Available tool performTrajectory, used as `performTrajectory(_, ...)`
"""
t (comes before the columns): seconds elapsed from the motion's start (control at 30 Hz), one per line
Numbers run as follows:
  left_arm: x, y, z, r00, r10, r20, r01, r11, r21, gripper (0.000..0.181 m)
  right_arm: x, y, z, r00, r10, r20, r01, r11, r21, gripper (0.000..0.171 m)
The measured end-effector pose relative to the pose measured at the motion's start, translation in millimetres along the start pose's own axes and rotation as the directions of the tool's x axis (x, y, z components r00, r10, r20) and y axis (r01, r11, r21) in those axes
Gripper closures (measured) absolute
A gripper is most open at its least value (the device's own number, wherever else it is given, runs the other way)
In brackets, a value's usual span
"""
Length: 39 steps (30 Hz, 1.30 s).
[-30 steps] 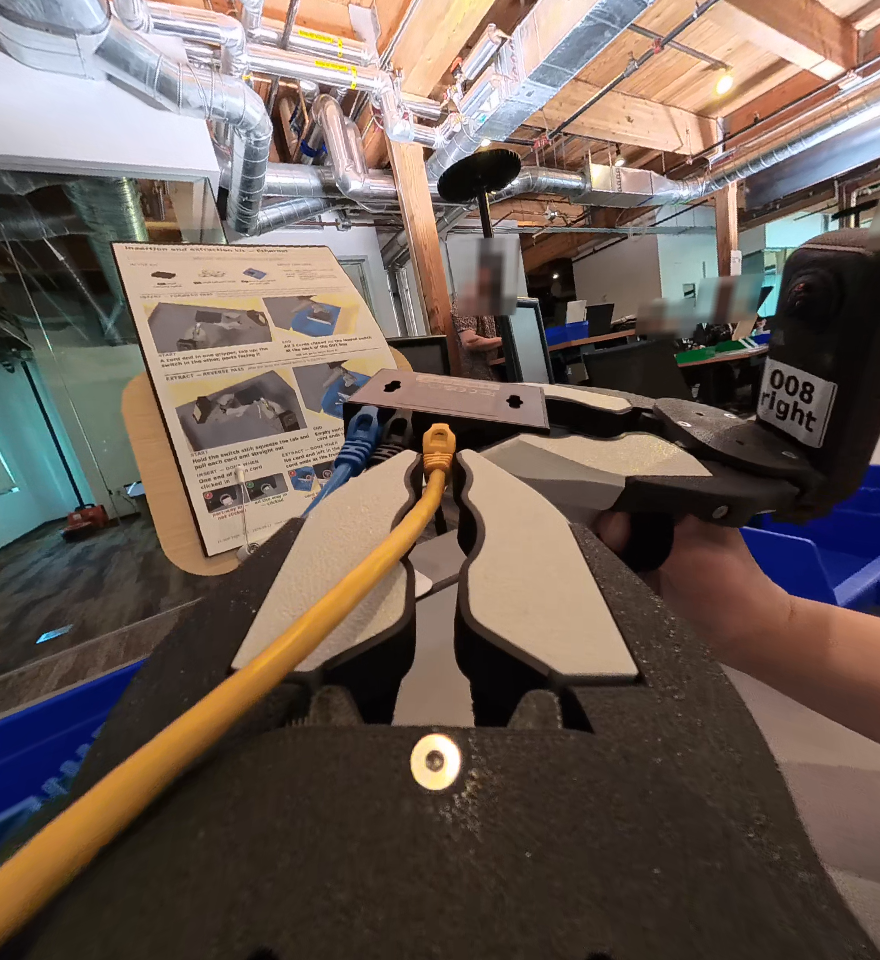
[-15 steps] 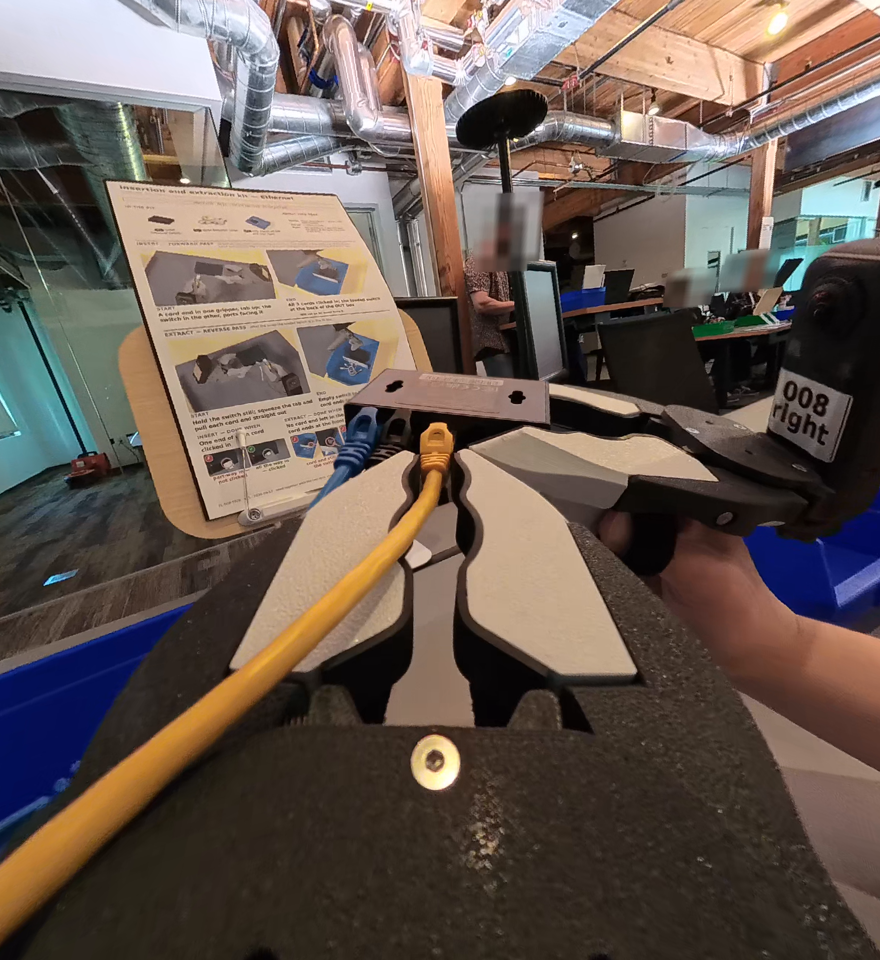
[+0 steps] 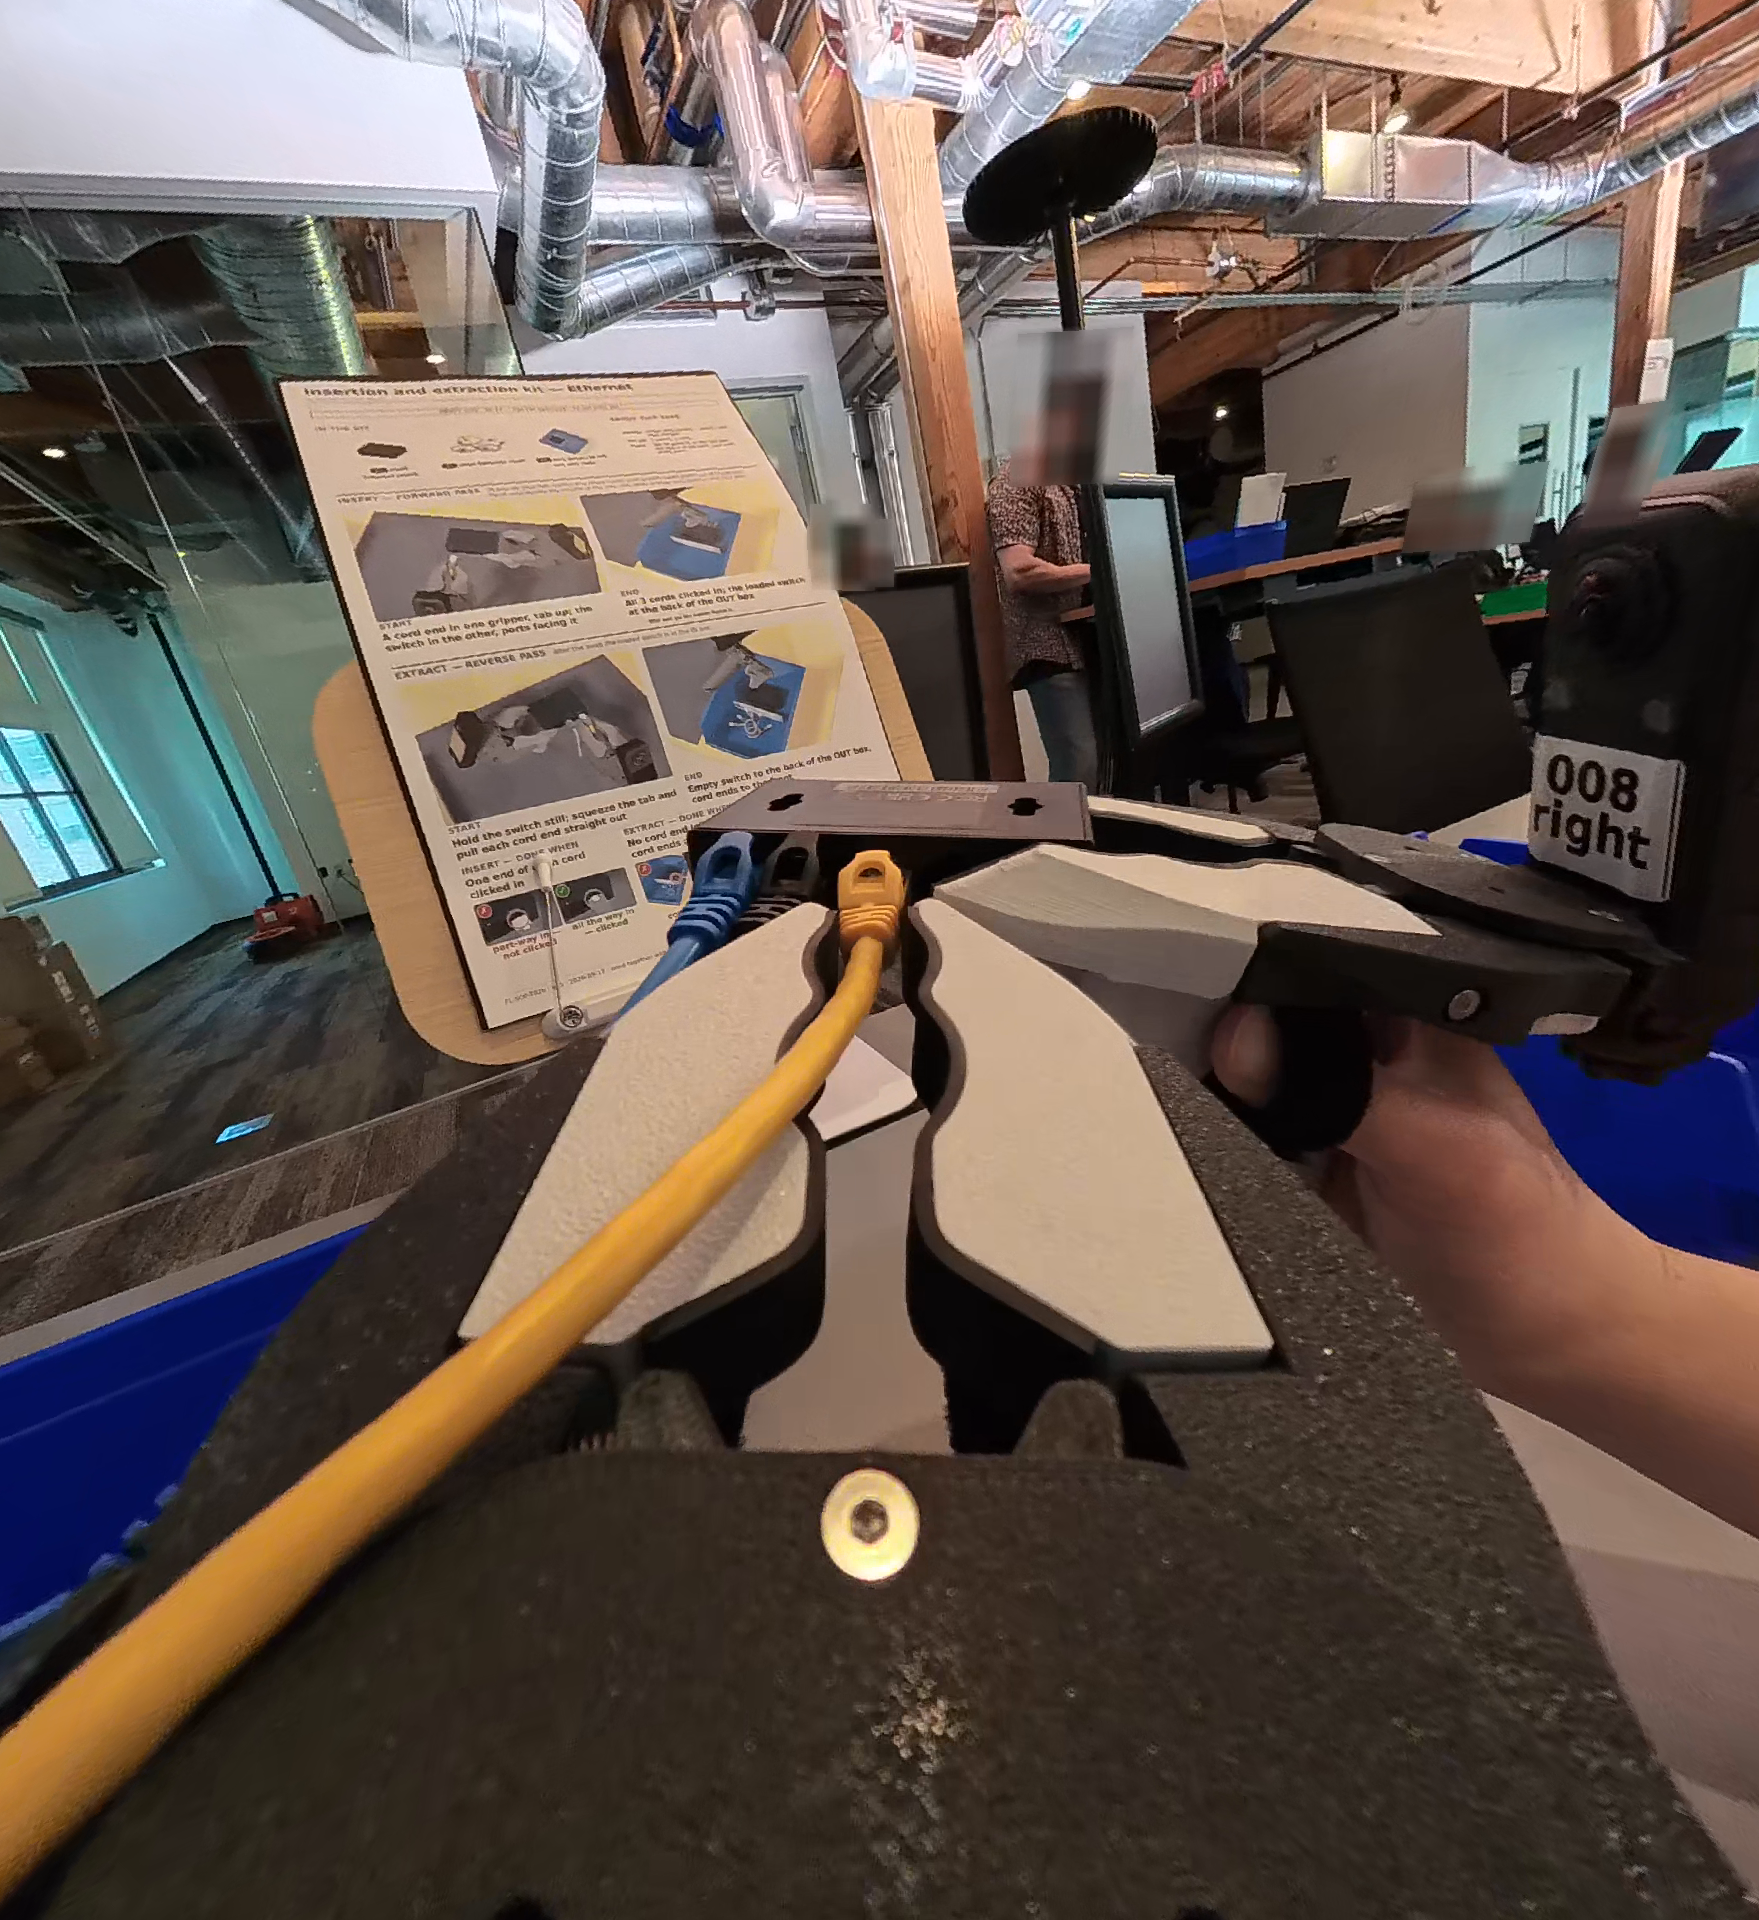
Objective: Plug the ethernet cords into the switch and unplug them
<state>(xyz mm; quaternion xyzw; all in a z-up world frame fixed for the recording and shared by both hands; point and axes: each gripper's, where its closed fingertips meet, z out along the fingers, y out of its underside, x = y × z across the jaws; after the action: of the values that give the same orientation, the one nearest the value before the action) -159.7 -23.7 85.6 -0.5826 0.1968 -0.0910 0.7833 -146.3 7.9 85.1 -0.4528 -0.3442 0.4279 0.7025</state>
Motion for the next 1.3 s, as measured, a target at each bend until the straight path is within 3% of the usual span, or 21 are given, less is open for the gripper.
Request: performTrajectory(1.3,-1.6,-2.9,-5.0,0.997,0.028,0.072,-0.029,0.999,0.015,0.167,-5.0,7.2,5.1,0.980,0.186,0.073,-0.186,0.982,-0.010,0.106)
